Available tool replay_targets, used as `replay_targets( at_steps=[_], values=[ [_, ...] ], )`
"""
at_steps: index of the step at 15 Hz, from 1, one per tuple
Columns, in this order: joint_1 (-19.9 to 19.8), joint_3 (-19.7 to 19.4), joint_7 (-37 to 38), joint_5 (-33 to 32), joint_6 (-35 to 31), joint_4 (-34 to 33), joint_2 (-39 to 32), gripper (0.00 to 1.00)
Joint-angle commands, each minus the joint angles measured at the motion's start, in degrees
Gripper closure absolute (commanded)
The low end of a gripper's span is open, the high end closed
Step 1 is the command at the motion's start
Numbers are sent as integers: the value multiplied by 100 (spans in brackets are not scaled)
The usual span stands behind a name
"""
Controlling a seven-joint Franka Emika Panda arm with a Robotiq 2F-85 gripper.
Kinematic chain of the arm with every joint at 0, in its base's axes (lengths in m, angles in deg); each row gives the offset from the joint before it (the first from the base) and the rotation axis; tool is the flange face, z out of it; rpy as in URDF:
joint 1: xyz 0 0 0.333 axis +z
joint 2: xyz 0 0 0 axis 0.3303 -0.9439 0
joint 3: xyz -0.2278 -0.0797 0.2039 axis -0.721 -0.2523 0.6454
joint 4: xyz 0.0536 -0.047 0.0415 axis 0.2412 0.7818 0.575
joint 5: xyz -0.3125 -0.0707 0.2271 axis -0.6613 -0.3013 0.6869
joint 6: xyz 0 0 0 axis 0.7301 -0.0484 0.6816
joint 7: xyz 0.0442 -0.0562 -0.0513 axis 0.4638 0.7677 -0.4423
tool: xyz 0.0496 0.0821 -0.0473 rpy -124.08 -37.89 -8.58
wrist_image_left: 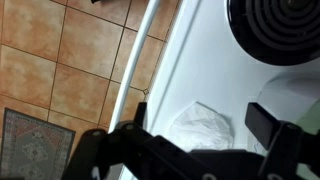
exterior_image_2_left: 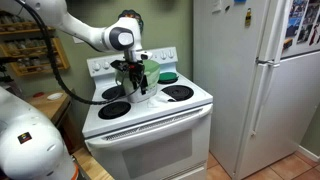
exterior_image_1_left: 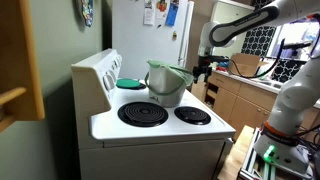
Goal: Pick up the paper towel and use it to wipe the front edge of the stove before putting it back on the stove top
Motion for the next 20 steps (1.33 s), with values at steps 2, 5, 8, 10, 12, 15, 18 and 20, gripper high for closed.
replay_targets(
  at_steps=[2,5,8,10,12,15,18,20],
  values=[
    [38,-37,10,-14,11,-8,-2,0],
    [119,-306,-1011,98,-438,83,-88,0],
    [179,-639,-2354,162,-849,165,-216,0],
    [232,-909,-3247,370,-1277,258,-316,0],
    [447,-1286,-4131,747,-1506,275,-439,0],
    [267,-1191,-4119,854,-1401,184,-481,0],
    [257,-1253,-4220,978,-1452,163,-590,0],
    [270,-1250,-4220,987,-1455,155,-595,0]
  ],
)
